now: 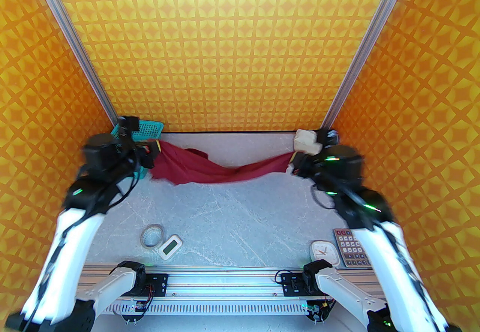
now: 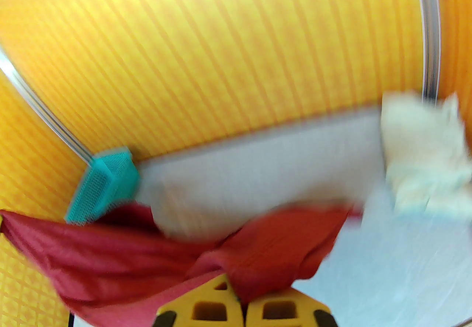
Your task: Fold and stack the mixed laundry pile
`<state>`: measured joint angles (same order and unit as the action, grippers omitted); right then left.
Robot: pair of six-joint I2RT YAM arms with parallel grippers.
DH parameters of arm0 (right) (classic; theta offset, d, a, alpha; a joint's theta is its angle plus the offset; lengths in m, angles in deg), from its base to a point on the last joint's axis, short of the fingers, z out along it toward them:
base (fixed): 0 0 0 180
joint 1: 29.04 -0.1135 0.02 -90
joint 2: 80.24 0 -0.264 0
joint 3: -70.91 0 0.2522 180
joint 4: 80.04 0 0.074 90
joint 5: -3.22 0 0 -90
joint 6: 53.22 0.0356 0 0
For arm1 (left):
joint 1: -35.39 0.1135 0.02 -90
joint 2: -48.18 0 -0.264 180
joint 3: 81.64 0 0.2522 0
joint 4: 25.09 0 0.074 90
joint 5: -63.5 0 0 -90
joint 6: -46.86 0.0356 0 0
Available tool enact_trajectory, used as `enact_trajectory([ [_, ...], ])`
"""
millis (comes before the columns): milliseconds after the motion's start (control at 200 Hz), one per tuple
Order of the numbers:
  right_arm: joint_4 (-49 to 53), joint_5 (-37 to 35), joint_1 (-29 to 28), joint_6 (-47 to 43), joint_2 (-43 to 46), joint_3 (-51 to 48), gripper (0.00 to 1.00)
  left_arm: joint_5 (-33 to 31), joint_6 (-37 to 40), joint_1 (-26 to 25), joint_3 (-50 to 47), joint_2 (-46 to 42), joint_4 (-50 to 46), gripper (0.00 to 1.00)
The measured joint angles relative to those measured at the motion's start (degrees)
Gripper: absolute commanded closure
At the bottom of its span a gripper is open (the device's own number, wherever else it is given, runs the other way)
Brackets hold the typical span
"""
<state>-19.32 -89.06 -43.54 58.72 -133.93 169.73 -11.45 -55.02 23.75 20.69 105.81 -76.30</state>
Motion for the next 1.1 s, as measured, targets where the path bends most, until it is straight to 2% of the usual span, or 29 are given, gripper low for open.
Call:
enact_trajectory([
  [135, 6.45, -2.19, 0.0, -3.8, -2.43, 15.19, 1.0, -0.52, 1.88, -0.28, 17.27, 1.57, -3.61, 1.0],
  [260, 9.79, -4.39, 0.0, -5.86, -9.86, 25.33, 1.0, -1.68, 2.6, 0.09, 29.79, 8.81, -6.67, 1.0],
  [435, 9.6, -4.13, 2.38, -6.8, -27.26, 32.89, 1.0, -2.54, 3.17, 1.7, 44.63, 29.9, -8.37, 1.0],
  [580, 8.31, -2.4, 6.54, -6.75, -43.3, 42.29, 1.0, -2.67, 2.38, 4.79, 59.39, 51.98, -7.37, 1.0],
  [645, 6.73, -1.53, 7.82, -6.56, -47.95, 47.32, 1.0, -2.6, 0.61, 6.43, 67.43, 60.83, -6.23, 1.0],
  [710, 5.03, -0.24, 8.81, -6.03, -50.93, 52.43, 1.0, -2.4, -1.55, 8.04, 70.38, 65.33, -3.56, 1.0],
  [795, 3.13, 1.38, 9.57, -4.98, -52.59, 58.71, 1.0, -1.9, -3.85, 9.7, 68.91, 65.48, 0.02, 1.0],
  [915, -0.24, 2.97, 9.81, -4.17, -50.47, 61.35, 1.0, -1.09, -4.63, 10.99, 62.69, 58.58, 4.11, 1.0],
  [1020, -3.67, 3.87, 9.88, -3.74, -44.35, 53.0, 1.0, 0.85, -4.61, 10.97, 54.05, 48.54, 6.19, 1.0],
  [1100, -8.35, 5.11, 10.14, -2.71, -36.44, 38.14, 1.0, 2.73, -4.61, 10.64, 42.49, 39.01, 8.7, 1.0],
])
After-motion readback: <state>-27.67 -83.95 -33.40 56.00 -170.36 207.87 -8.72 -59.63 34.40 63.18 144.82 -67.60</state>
